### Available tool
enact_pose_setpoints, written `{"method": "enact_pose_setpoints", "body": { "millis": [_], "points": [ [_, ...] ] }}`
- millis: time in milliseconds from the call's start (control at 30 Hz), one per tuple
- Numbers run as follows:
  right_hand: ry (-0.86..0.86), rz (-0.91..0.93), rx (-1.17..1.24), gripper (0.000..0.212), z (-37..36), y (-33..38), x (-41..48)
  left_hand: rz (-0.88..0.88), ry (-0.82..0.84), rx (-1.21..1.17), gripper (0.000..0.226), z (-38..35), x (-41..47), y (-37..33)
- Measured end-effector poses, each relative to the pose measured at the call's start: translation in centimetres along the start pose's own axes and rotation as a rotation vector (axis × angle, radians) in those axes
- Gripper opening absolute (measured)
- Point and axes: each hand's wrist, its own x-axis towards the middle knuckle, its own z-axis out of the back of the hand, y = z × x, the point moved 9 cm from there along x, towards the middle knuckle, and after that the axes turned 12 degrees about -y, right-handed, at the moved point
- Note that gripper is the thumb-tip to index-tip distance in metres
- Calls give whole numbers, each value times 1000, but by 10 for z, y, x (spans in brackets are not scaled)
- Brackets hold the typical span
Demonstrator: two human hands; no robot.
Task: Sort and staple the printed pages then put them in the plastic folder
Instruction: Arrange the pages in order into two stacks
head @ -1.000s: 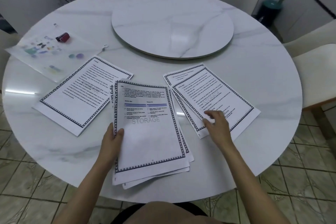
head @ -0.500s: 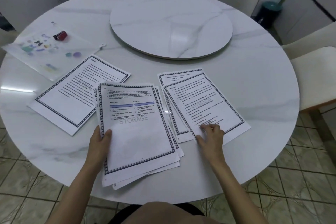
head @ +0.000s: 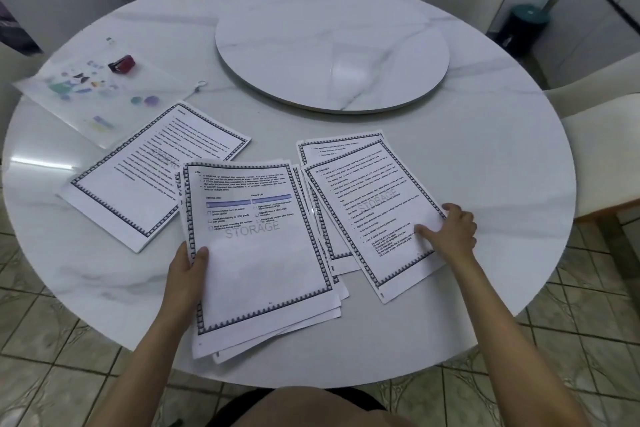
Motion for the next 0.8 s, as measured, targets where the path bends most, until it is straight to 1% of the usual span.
{"method": "enact_pose_setpoints", "body": {
  "millis": [167,267,333,433,567,700,800],
  "points": [
    [29,9,-73,77,-7,-5,-1,-5,-19,12,31,1,-1,1],
    [80,-33,-109,81,-8,-9,3,0,-19,14,30,-1,0,1],
    [120,-41,-118,80,-10,-12,4,8,-18,9,30,-2,0,1],
    [153,-19,-87,70,-11,-11,7,10,-13,11,31,-4,0,-2],
    [135,28,-26,61,-7,-3,11,8,-9,18,32,-6,0,-3],
    [136,76,104,29,0,10,14,3,-15,29,32,-6,0,-5],
    [153,144,157,19,6,21,17,0,-17,26,31,-7,-1,-7]
  ]
}}
